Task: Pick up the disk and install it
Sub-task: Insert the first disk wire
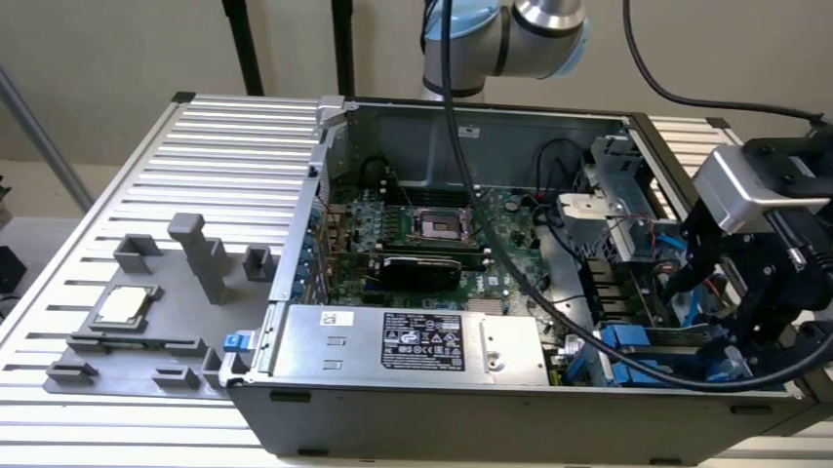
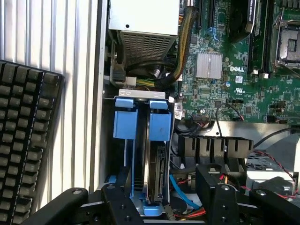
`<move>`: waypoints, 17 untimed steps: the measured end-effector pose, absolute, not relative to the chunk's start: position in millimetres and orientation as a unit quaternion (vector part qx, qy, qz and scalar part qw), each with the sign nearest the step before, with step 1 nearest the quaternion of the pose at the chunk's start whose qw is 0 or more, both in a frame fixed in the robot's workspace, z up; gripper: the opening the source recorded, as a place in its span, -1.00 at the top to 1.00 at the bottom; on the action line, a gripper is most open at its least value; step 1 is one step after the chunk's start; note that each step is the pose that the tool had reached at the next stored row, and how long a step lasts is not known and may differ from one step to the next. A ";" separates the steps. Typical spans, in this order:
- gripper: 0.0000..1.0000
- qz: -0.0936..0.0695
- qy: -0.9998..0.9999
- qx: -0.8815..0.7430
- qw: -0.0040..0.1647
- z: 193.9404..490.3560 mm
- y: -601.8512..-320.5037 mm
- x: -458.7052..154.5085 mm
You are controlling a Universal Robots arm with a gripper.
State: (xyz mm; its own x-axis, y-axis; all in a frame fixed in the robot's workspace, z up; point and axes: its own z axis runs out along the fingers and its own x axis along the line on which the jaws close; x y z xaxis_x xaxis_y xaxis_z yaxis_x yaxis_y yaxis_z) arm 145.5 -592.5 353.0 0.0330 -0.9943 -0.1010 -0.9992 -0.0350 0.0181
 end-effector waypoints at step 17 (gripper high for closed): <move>-0.33 0.059 0.677 -0.732 0.043 347.3 -608.5 167.8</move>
State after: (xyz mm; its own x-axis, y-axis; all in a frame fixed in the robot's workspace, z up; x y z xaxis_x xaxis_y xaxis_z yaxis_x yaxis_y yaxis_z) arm 167.8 -608.5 347.3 0.0753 -0.9867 -0.1443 -0.9968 -0.0785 0.0164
